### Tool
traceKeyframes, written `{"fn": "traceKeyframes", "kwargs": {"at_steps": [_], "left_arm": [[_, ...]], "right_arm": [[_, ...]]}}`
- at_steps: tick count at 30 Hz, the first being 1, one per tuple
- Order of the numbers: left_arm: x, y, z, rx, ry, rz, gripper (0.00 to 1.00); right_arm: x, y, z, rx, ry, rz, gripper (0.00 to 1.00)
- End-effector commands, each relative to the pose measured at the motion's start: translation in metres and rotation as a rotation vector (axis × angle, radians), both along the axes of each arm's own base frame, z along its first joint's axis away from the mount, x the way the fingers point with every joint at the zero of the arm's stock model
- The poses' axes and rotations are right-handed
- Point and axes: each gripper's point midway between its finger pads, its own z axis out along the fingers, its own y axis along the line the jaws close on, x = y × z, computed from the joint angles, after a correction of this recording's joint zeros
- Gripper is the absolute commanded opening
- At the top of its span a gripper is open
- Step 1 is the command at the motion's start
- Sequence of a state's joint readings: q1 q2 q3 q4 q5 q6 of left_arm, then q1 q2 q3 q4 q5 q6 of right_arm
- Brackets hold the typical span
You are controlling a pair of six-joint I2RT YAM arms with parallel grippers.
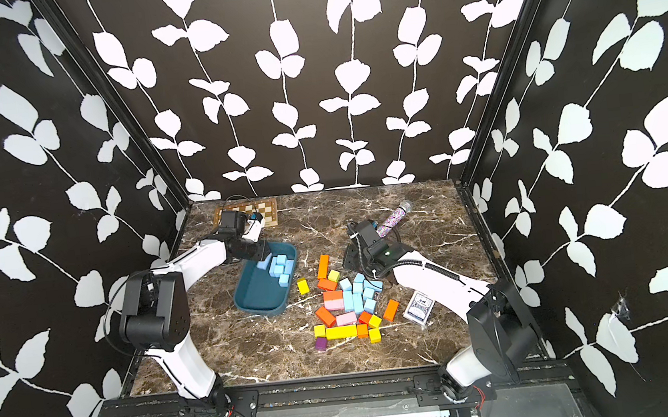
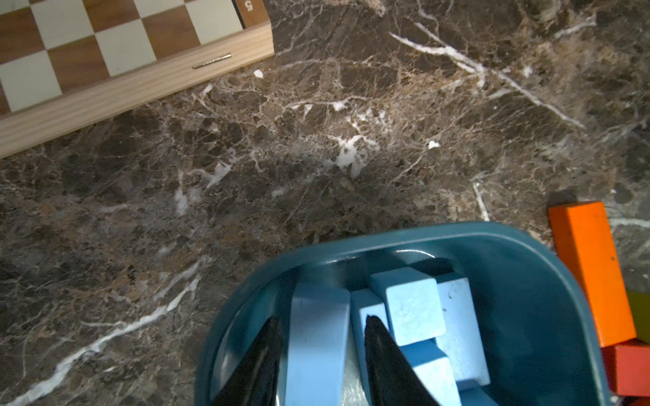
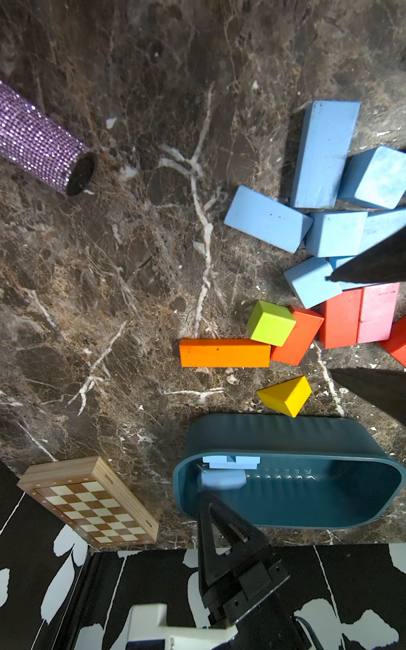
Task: Pick out the blue building blocks
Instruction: Place the building block in the storage box, then pick up the building block from the center of the board.
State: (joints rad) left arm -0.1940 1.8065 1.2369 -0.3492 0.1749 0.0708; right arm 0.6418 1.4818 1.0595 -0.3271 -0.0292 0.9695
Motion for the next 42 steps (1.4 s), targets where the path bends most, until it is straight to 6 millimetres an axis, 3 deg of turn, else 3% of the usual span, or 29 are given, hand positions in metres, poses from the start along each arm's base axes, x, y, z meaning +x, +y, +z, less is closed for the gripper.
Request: {"fn": "traceKeyframes", "kwargs": {"at_steps": [1, 6, 12, 19, 23, 33, 42], "left_arm": [[0.002, -0.001, 0.014, -0.013, -0.017, 0.01, 0.45], [0.001, -0.001, 0.023, -0.026, -0.029, 0.017, 0.46], [-0.005, -0.013, 0.049, -0.065, -0.072, -0.008, 0.46], [-0.031, -0.054, 0.064, -0.035, -0.1, -0.19, 0.48], [-0.043, -0.064, 0.067, -0.052, -0.098, -0.211, 0.5], [-0.058, -0.059, 0.07, -0.058, -0.123, -0.194, 0.55], [-0.062, -0.06, 0.071, -0.077, -0.124, -0.19, 0.56]], "right_arm": [[0.004, 0.001, 0.008, 0.004, -0.013, -0.024, 0.39], [0.004, 0.001, 0.008, -0.003, -0.012, -0.019, 0.39], [-0.004, -0.011, -0.001, -0.058, 0.043, -0.024, 0.39], [-0.022, -0.035, -0.034, -0.145, 0.255, -0.02, 0.4], [-0.029, -0.043, -0.054, -0.247, 0.376, -0.005, 0.43], [-0.007, -0.046, -0.073, -0.436, 0.491, 0.041, 0.46], [0.008, -0.044, -0.088, -0.433, 0.522, 0.04, 0.46]]}}
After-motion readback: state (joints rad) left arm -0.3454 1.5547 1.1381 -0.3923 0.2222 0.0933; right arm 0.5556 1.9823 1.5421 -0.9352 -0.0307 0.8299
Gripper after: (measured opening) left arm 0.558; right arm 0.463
